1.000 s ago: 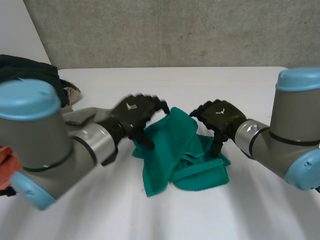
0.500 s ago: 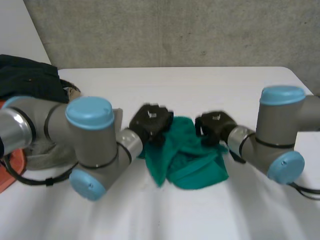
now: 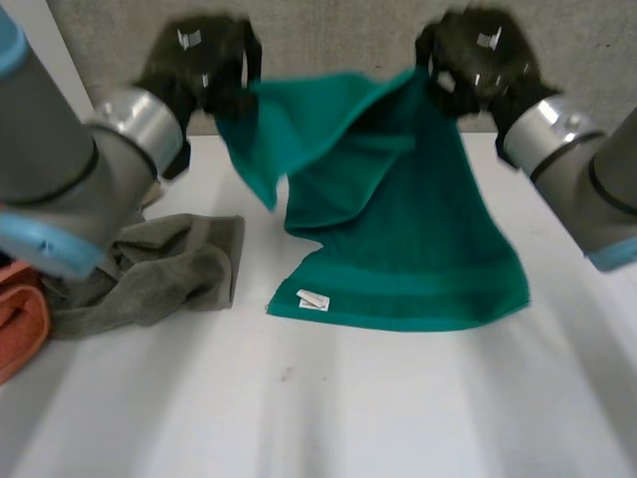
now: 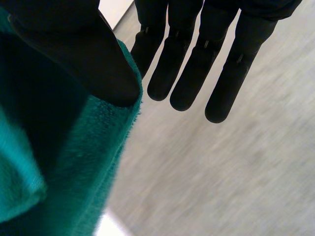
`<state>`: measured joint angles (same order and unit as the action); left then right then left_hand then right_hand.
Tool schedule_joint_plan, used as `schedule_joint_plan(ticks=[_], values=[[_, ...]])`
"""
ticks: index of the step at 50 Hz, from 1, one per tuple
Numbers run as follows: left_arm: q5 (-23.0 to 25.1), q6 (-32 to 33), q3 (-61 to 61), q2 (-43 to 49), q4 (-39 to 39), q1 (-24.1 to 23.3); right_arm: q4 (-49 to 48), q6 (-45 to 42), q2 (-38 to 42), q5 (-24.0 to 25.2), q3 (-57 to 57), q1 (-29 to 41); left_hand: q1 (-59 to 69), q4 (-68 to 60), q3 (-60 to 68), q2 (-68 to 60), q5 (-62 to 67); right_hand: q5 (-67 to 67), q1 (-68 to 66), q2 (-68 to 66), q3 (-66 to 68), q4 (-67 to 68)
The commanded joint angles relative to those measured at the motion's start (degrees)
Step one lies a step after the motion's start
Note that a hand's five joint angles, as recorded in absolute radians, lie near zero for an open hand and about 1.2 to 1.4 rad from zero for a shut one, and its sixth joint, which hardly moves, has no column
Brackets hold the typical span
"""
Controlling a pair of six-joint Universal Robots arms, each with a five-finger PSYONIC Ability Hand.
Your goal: Fold the laundry.
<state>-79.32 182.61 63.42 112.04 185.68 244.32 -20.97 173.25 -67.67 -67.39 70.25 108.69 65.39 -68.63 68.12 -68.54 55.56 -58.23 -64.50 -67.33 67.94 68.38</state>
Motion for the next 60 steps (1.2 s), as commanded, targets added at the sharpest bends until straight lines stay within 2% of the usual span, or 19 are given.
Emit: schedule_joint_plan(ticks=[1,5,10,11,13,14,18,19,26,30,34,35,39,44,47,51,54,56,60], values=[[-1.4,1.5,19.4,-2.7,1.2,1.2,11.4,-1.8,1.7,8.7,9.5,0.6,14.6,-11.4,11.9,-11.5,14.4,-11.8,-15.5,-12.7,12.1,11.6],[-2.9,4.2,25.8,-1.2,4.2,2.4,11.6,-5.3,5.4,13.6,14.3,3.1,14.6,-11.4,11.9,-11.5,14.4,-11.8,-15.5,-12.7,12.1,11.6],[-5.5,9.1,28.5,1.3,5.7,4.0,13.7,-12.2,11.2,11.7,14.5,6.5,14.6,-11.4,11.9,-11.5,14.4,-11.6,-15.3,-12.5,11.9,11.4],[-6.3,10.0,28.5,1.5,5.2,4.2,15.2,-13.7,12.4,9.7,13.3,7.1,7.0,-3.7,4.2,-3.8,6.8,17.2,13.5,16.3,-16.9,-17.4],[-6.8,10.8,28.7,1.2,4.4,4.4,16.4,-13.7,12.6,7.8,11.8,7.4,-0.1,3.4,-2.9,3.3,-0.3,42.0,38.2,41.1,-41.7,-42.1],[-7.0,11.3,28.7,0.7,3.9,4.3,16.9,-13.4,12.6,6.8,11.1,7.4,-4.8,8.1,-7.6,8.0,-5.0,47.6,43.8,46.7,-47.3,-47.7],[-7.3,12.3,29.5,-2.3,2.1,3.6,17.5,-10.0,11.1,3.7,9.0,6.9,-46.2,49.4,-48.9,49.3,-46.4,55.5,51.8,54.6,-55.2,-55.7],[-7.4,12.8,30.4,-4.0,1.0,3.2,18.0,-8.2,9.5,3.5,8.8,6.3,-49.1,52.3,-51.8,52.2,-49.3,58.2,54.5,57.3,-57.9,-58.4],[-7.3,15.4,39.4,-13.3,-0.8,1.2,25.4,-6.4,-0.3,3.0,9.8,-0.9,-49.0,52.2,-51.7,52.1,-49.1,58.2,54.5,57.3,-57.9,-58.4],[-7.5,16.6,44.4,-15.5,-0.9,0.3,29.1,-12.4,-1.7,3.0,11.1,-5.6,-46.3,49.5,-49.0,49.4,-46.4,58.2,54.5,57.3,-57.9,-58.4],[-7.6,17.3,47.8,-15.5,-0.9,-0.4,29.1,-24.4,-2.0,3.2,13.9,-9.2,-39.0,42.3,-41.8,42.2,-39.2,57.9,54.2,57.0,-57.6,-58.1],[-7.8,17.3,48.9,-15.1,-0.9,-0.6,29.0,-29.5,-1.8,3.4,15.0,-10.5,-37.4,40.6,-40.1,40.5,-37.5,57.2,53.5,56.3,-56.9,-57.4],[-7.7,17.3,49.8,-12.4,-0.3,-0.6,27.2,-38.5,1.5,4.7,16.7,-12.0,-35.8,39.1,-38.6,39.0,-36.0,52.4,48.6,51.5,-52.1,-52.5],[-7.8,17.4,47.8,-7.7,3.1,0.5,21.9,-39.9,7.9,8.7,16.0,-13.2,-37.2,40.4,-39.9,40.3,-37.3,48.5,44.8,47.6,-48.2,-48.6],[-8.0,17.4,46.3,-5.4,5.0,0.7,20.3,-39.4,11.9,9.1,14.0,-13.5,-38.4,41.6,-41.1,41.5,-38.5,43.6,39.9,42.7,-43.3,-43.8],[-8.9,17.7,44.5,-2.7,6.7,0.7,19.0,-37.9,16.4,8.8,10.7,-13.7,-38.4,41.6,-41.1,41.5,-38.5,34.2,30.5,33.3,-33.9,-34.3],[-9.8,18.8,43.2,-0.8,8.7,0.5,18.7,-36.2,18.9,8.1,8.4,-13.9,-38.2,41.4,-40.9,41.3,-38.4,12.6,8.8,11.7,-12.3,-12.7],[-10.3,20.4,42.3,0.8,10.1,0.5,18.6,-34.4,19.5,8.3,7.4,-14.2,-37.4,40.6,-40.1,40.5,-37.5,-11.6,-15.4,-12.5,11.9,11.5],[-10.9,23.3,41.2,2.7,11.6,0.4,17.4,-31.1,18.5,8.7,7.8,-14.4,-32.3,35.6,-35.0,35.5,-32.5,-11.8,-15.5,-12.7,12.1,11.6]])
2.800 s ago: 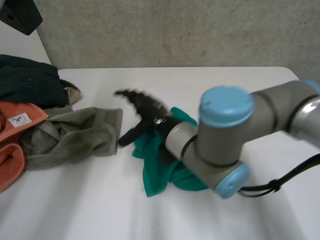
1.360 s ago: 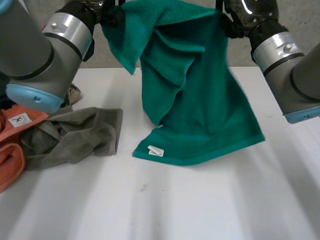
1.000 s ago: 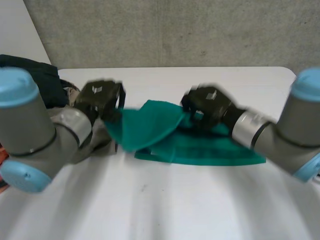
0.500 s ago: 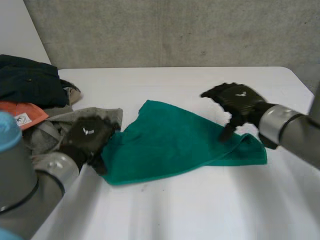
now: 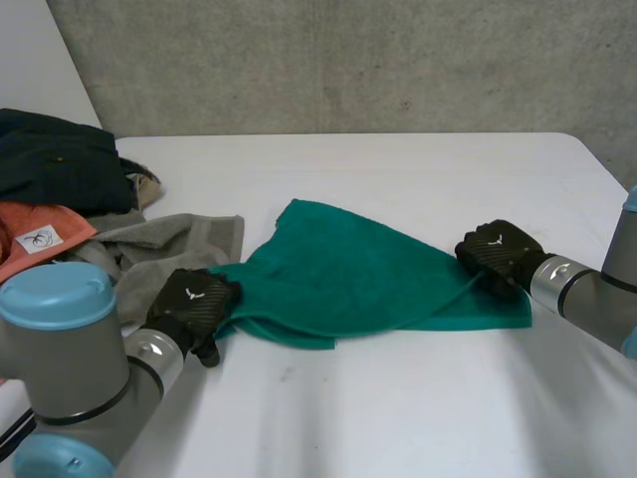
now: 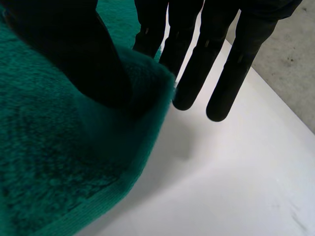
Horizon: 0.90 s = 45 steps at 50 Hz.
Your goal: Fold the laundry.
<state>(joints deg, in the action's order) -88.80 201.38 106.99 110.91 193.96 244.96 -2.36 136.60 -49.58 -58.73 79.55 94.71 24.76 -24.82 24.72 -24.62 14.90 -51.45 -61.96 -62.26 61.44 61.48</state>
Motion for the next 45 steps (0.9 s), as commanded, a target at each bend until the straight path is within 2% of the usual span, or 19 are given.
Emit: schedule_joint_plan(ticks=[1,11,15,19,23,28,33,40,45], values=[[-1.4,4.9,-2.7,4.1,3.6,-0.3,-1.4,6.1,0.1,0.1,-1.2,-0.3,9.7,-9.6,9.7,-9.8,9.5,-18.6,-18.0,-17.7,18.6,18.5],[-1.6,5.1,-5.3,5.0,5.1,-0.7,-2.3,6.0,-1.8,0.2,2.9,0.4,48.5,-48.4,48.5,-48.6,48.3,-18.6,-18.0,-17.7,18.6,18.5],[-1.6,4.6,-5.9,3.7,4.1,-0.7,-2.0,6.2,-2.5,0.0,3.2,0.0,55.2,-55.2,55.3,-55.4,55.1,-18.6,-18.0,-17.7,18.6,18.5],[-1.2,3.7,-6.2,-0.3,0.7,-0.8,-0.8,6.4,-4.6,-0.2,3.1,-0.7,55.2,-55.2,55.3,-55.4,55.1,-18.6,-18.0,-17.7,18.6,18.5],[-0.3,2.4,-7.8,-6.5,-6.0,-0.7,3.2,6.4,-9.4,-0.5,1.8,-1.8,55.2,-55.2,55.3,-55.4,55.1,-18.6,-18.0,-17.7,18.6,18.5],[3.8,0.1,-14.8,-17.4,-18.1,-0.6,12.7,6.0,-19.9,-1.3,-3.1,-3.9,55.2,-55.2,55.3,-55.4,55.1,-18.6,-18.0,-17.7,18.6,18.5],[7.9,-3.6,-24.7,-23.8,-29.4,0.6,19.1,7.0,-29.4,-1.4,-8.8,-6.5,55.2,-55.2,55.3,-55.4,55.1,-18.6,-18.0,-17.7,18.6,18.5],[10.0,-11.7,-41.3,-20.9,-42.9,4.1,22.8,10.2,-36.3,-1.1,-15.6,-7.6,55.2,-55.2,55.3,-55.4,55.1,-18.6,-18.0,-17.7,18.6,18.5],[10.1,-14.9,-45.9,-14.1,-45.0,4.7,23.5,10.1,-35.3,-1.1,-16.4,-7.1,55.2,-55.2,55.3,-55.4,55.1,-18.6,-18.0,-17.7,18.6,18.5]])
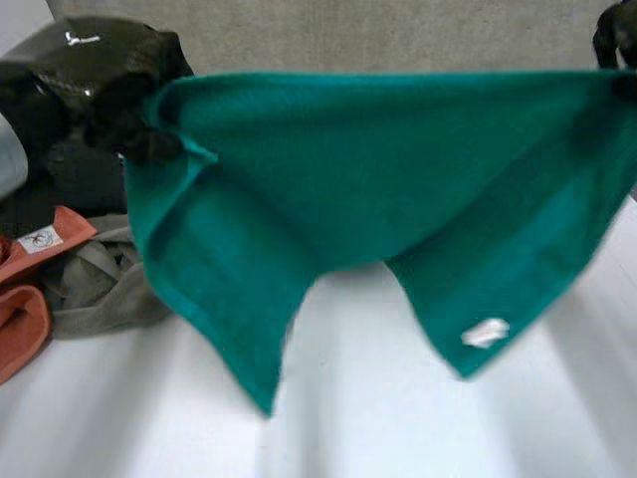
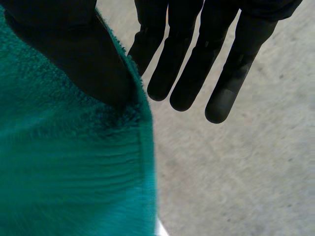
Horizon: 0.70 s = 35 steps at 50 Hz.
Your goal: Fold the laundry.
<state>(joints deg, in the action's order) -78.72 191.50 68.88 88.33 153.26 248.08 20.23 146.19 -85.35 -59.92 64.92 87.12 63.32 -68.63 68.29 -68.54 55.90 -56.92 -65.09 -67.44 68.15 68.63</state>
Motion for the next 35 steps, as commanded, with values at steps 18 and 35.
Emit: schedule_joint_plan(ticks=[18,35], values=[[-5.9,6.2,-27.2,35.8,38.1,-2.8,-27.7,10.9,27.7,-15.8,-16.6,9.6,16.7,-11.4,11.7,-11.5,14.1,-13.1,-14.9,-12.6,11.8,11.4],[-3.2,-1.0,-8.8,23.9,41.8,-1.3,-40.8,26.3,13.4,-1.6,-0.3,4.8,16.7,-11.4,11.7,-11.5,14.1,-13.1,-14.9,-12.6,11.8,11.4]])
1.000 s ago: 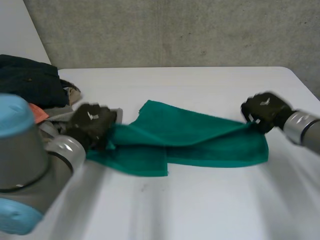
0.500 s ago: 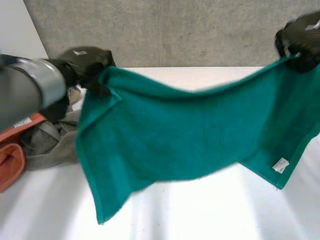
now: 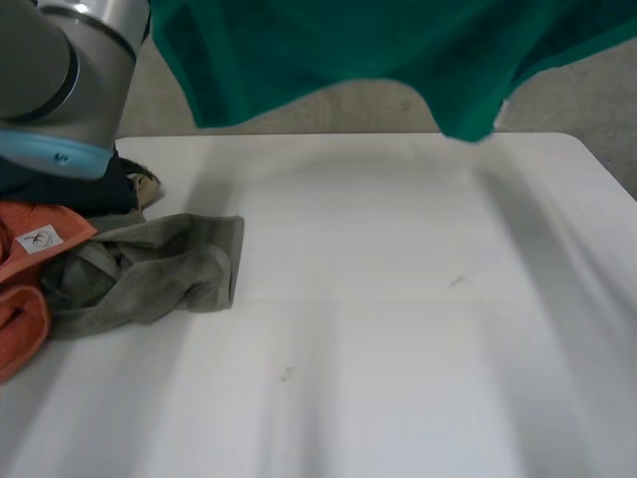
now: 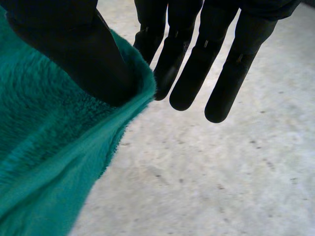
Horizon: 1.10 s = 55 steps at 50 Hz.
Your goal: Fold the laundry.
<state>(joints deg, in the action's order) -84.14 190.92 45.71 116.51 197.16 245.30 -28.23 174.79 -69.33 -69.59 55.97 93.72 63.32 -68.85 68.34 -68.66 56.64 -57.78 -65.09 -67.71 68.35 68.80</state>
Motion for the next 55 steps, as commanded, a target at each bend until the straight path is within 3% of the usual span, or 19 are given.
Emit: schedule_joint_plan(ticks=[1,8,12,16,20,25,44,55], values=[[2.6,-0.4,16.6,-4.6,-2.1,1.6,8.4,-2.8,-2.7,8.9,10.1,-2.0,16.7,-11.1,11.7,-11.3,13.4,-12.2,-14.9,-12.3,11.6,11.2],[5.6,1.5,36.8,-2.3,1.1,3.3,13.8,-13.6,2.5,15.1,24.4,-2.5,16.7,-11.1,11.7,-11.3,13.4,-12.2,-14.9,-12.3,11.6,11.2],[5.9,5.6,43.5,3.7,4.3,4.4,17.1,-23.5,10.3,13.4,28.7,-0.9,16.7,-11.1,11.7,-11.3,13.4,-12.2,-14.9,-12.3,11.6,11.2],[5.1,9.3,45.2,6.0,4.4,5.2,22.1,-27.4,15.5,10.8,27.1,-0.6,10.2,-4.6,5.2,-4.8,6.9,-12.2,-14.9,-12.3,11.6,11.2],[3.9,10.1,46.2,4.6,4.4,5.3,23.4,-24.1,17.6,9.8,24.5,-1.3,-9.6,15.2,-14.7,15.0,-13.0,-12.2,-14.9,-12.3,11.6,11.2],[2.9,9.8,47.1,3.7,4.5,3.9,24.1,-21.1,16.4,10.2,25.2,-2.0,-23.3,28.9,-28.3,28.7,-26.6,-12.2,-14.9,-12.3,11.6,11.2],[1.6,7.7,44.2,5.7,4.6,-2.4,23.3,-21.6,14.7,10.3,28.3,-2.7,-26.2,31.7,-31.2,31.5,-29.5,-12.2,-14.9,-12.3,11.6,11.2],[-8.2,8.2,35.1,12.7,1.7,-1.6,23.3,-21.6,14.8,10.3,28.8,-2.8,-13.8,19.3,-18.8,19.1,-17.1,-12.2,-14.9,-12.3,11.6,11.2]])
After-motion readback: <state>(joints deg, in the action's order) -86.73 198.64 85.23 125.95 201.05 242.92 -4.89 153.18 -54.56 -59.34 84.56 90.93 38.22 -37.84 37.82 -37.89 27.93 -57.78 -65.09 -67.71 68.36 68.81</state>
